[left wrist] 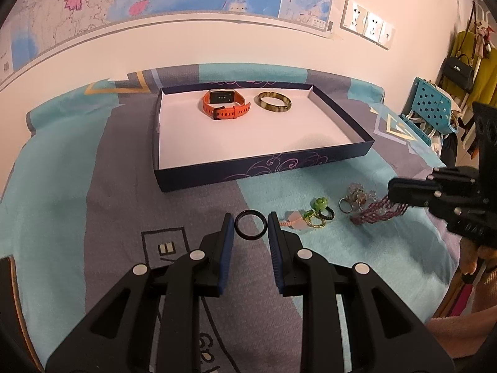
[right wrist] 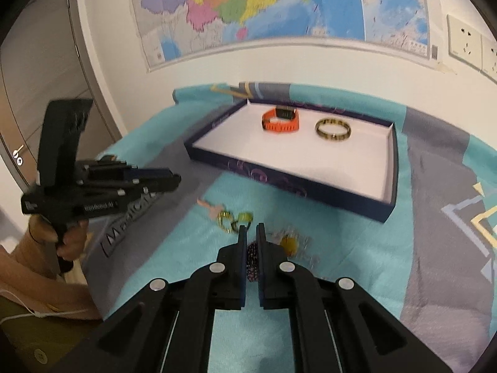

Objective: Organize jewelry
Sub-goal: 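Close the right tool on the dark beaded necklace and lift it, then carry the ring with the left tool into the box while the right tool carries the necklace and both open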

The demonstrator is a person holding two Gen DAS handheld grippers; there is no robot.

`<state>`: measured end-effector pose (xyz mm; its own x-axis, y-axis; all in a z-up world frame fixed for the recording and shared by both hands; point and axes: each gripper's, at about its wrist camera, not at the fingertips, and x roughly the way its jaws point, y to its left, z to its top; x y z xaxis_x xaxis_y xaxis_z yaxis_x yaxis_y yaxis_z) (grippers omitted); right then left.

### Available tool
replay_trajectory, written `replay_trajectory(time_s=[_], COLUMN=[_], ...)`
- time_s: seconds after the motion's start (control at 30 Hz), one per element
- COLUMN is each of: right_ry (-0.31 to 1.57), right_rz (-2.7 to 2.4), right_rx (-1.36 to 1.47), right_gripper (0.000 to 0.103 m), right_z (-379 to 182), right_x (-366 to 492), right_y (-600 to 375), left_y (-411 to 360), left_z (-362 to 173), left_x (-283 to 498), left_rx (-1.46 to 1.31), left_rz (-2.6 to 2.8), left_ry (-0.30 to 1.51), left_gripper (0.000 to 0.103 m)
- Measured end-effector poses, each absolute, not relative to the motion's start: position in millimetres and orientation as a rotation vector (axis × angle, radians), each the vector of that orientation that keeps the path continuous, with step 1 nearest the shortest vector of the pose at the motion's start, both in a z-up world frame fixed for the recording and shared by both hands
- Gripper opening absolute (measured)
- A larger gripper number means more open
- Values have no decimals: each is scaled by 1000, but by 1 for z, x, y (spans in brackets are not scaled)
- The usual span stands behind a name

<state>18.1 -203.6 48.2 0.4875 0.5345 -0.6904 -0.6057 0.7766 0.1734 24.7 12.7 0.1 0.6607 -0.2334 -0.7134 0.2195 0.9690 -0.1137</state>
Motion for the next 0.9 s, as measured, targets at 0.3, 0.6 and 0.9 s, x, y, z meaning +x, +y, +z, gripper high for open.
replay_trajectory(time_s=[0.3, 0.6, 0.9], right_ry=[743, 682, 669], right_rz=[686, 653, 631], right_rx=[-102, -98, -98], right_gripper=[4, 4, 4], right_z=[72, 95, 99], right_x=[30, 61, 103], right_y=[-205, -208, -201], left_y=[10, 11, 12], left_z=[15, 25, 26], left_x=[33, 59, 90], left_rx=[3, 5, -4], left_rz=[-260, -261, -250], left_ry=[774, 758, 766], left_gripper=[23, 23, 23])
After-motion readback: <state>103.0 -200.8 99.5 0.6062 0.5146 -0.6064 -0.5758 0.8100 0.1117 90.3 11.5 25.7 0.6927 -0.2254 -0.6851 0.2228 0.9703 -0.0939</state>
